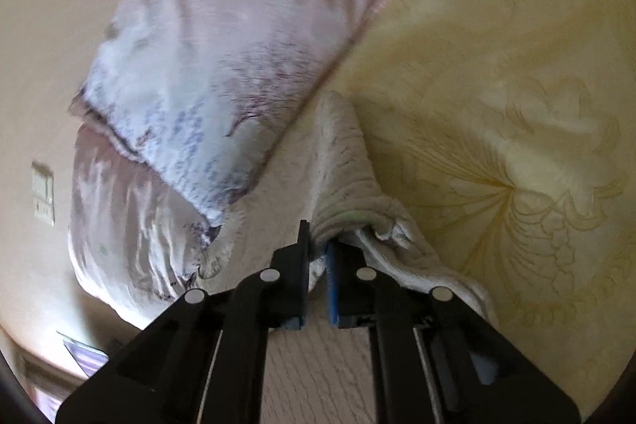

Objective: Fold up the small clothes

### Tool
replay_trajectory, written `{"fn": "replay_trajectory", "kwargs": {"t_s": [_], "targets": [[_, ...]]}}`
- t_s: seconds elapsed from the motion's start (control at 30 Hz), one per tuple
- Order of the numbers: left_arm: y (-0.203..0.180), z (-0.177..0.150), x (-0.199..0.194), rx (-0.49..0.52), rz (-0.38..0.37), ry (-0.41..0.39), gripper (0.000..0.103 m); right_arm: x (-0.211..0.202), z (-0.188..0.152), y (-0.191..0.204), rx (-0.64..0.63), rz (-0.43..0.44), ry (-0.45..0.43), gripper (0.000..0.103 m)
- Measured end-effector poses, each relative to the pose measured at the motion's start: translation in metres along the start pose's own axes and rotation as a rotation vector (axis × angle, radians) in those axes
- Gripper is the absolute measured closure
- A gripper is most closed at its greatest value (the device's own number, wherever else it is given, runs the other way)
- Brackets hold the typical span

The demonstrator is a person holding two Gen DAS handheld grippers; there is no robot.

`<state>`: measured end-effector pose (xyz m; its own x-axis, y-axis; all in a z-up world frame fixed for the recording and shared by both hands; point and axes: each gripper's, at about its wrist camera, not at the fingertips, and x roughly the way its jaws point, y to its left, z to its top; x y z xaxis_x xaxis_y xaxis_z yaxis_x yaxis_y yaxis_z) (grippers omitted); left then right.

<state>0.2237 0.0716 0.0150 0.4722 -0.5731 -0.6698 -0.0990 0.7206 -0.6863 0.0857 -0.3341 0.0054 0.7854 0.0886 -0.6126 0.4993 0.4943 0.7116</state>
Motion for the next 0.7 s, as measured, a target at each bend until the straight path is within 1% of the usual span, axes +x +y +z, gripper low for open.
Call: {"fn": "replay_trajectory", "kwargs": {"t_s": [0.03,0.07,0.13,0.17,0.2,0.23,0.27,0.3,0.33,0.37,0.4,0.43,0.47,0.5,0.53,0.57,0.6,0.63,0.7], "targets": [[-0.003,0.000,-0.004,0.046,0.028,-0.022,0.095,0.001,-0.004,0.004,-0.029,-0.024,0.002,0.095],[-0.004,0.001,-0.006,0.106,0.098,-0.047,0.095,0.004,-0.009,0.006,-0.059,-0.061,0.015,0.095],[0.002,0.001,-0.005,0.136,0.162,-0.049,0.095,0.012,-0.017,0.005,-0.084,-0.119,0.047,0.095],[0.006,0.000,-0.004,0.144,0.193,-0.041,0.098,0.015,-0.021,0.005,-0.100,-0.152,0.055,0.095],[0.010,-0.001,-0.002,0.154,0.247,-0.043,0.102,0.018,-0.024,0.007,-0.126,-0.192,0.050,0.095],[0.012,-0.001,-0.001,0.166,0.296,-0.048,0.103,0.019,-0.026,0.008,-0.147,-0.216,0.045,0.095],[0.015,0.000,-0.001,0.167,0.297,-0.046,0.103,0.019,-0.028,0.011,-0.170,-0.245,0.040,0.094],[0.016,0.000,-0.003,0.162,0.288,-0.042,0.103,0.018,-0.030,0.016,-0.197,-0.279,0.033,0.089],[0.017,0.001,-0.005,0.153,0.277,-0.037,0.103,0.015,-0.031,0.018,-0.208,-0.301,0.025,0.084],[0.018,0.000,-0.008,0.149,0.268,-0.033,0.102,0.010,-0.033,0.022,-0.225,-0.339,0.003,0.072],[0.019,0.000,-0.012,0.141,0.243,-0.026,0.101,0.003,-0.036,0.025,-0.243,-0.377,-0.030,0.064],[0.020,0.000,-0.019,0.132,0.219,-0.025,0.099,-0.004,-0.038,0.026,-0.255,-0.394,-0.060,0.061],[0.021,0.000,-0.026,0.124,0.195,-0.025,0.092,-0.012,-0.040,0.030,-0.267,-0.407,-0.095,0.057],[0.024,0.001,-0.037,0.108,0.157,-0.025,0.087,-0.020,-0.042,0.033,-0.278,-0.410,-0.128,0.054],[0.026,0.002,-0.047,0.097,0.134,-0.027,0.075,-0.027,-0.044,0.039,-0.295,-0.401,-0.164,0.053],[0.027,0.002,-0.053,0.090,0.124,-0.029,0.066,-0.032,-0.044,0.046,-0.319,-0.375,-0.185,0.051],[0.033,0.001,-0.066,0.075,0.107,-0.035,0.063,-0.032,-0.044,0.051,-0.342,-0.350,-0.186,0.048],[0.036,0.001,-0.073,0.064,0.098,-0.039,0.058,-0.027,-0.041,0.060,-0.381,-0.312,-0.160,0.047],[0.042,0.000,-0.091,0.045,0.086,-0.053,0.055,-0.012,-0.030,0.067,-0.376,-0.257,-0.094,0.047]]}}
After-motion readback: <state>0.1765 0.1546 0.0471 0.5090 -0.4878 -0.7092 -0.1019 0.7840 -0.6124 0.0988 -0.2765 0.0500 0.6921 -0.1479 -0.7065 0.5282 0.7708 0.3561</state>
